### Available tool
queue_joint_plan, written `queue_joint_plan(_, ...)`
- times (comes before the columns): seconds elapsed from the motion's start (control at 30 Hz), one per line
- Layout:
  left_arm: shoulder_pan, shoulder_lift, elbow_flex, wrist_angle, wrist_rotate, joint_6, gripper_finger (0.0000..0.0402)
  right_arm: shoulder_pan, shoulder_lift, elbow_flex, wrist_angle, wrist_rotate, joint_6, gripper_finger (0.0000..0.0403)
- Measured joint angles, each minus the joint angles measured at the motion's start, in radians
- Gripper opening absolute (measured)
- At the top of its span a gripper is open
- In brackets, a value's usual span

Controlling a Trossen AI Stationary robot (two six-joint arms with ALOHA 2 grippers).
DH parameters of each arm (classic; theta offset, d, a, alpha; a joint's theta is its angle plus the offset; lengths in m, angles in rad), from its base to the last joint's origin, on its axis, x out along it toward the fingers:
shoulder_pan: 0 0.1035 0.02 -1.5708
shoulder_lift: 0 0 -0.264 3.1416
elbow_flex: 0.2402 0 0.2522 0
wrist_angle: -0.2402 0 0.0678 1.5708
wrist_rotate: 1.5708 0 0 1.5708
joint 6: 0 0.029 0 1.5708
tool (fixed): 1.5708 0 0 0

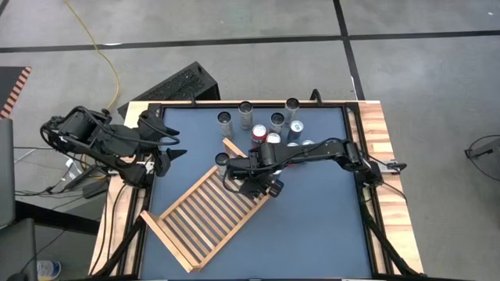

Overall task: Place canned beverage on shelf
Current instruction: Put the right white blue soda can on the shelf aligned with the other white blue soda can

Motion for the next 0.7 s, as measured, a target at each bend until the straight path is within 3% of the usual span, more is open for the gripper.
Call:
queue_joint_plan(0.33,0.000,0.000,0.000,-0.001,0.000,0.000,0.0303,0.002,0.005,-0.002,0.069,-0.005,0.105,0.0254)
queue_joint_plan(0.7,0.000,0.000,0.000,-0.005,0.000,0.019,0.0303,0.001,0.007,-0.003,0.085,0.001,0.156,0.0265)
